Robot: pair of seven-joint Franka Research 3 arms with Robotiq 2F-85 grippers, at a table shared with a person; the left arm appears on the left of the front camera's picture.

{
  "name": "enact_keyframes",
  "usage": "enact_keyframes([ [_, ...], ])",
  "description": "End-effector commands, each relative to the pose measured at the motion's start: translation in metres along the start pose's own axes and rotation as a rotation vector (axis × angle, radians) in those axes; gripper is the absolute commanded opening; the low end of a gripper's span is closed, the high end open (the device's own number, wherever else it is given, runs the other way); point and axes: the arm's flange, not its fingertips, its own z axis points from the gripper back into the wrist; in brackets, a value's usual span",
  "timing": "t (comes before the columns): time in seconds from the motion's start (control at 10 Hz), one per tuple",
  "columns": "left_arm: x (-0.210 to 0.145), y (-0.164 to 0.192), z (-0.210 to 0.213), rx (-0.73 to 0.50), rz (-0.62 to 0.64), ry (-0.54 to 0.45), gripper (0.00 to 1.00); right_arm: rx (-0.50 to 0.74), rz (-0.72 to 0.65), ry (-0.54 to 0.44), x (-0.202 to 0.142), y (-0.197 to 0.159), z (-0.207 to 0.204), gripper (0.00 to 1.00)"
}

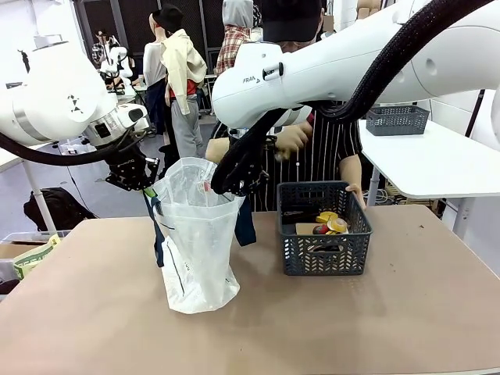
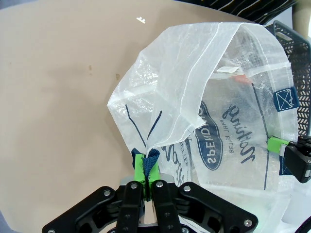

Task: Transfer purchased items from the store into the shopping bag.
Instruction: Move the Reusable shopping bag to the right side of the table.

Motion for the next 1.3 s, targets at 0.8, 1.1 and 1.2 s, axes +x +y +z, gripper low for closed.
enact_keyframes([
  [0.8,-0.0004,0.0001,0.0008,-0.001,-0.001,-0.001,0.0,0.004,-0.007,0.01,-0.0011,-0.0025,-0.0018,0.0],
  [1.1,-0.0004,0.0001,0.0008,-0.001,-0.001,-0.001,0.0,0.004,-0.007,0.01,-0.0011,-0.0025,-0.0018,0.0],
  [1.2,-0.0004,0.0001,0.0008,-0.001,-0.001,-0.001,0.0,0.004,-0.007,0.01,-0.0011,-0.0025,-0.0018,0.0],
])
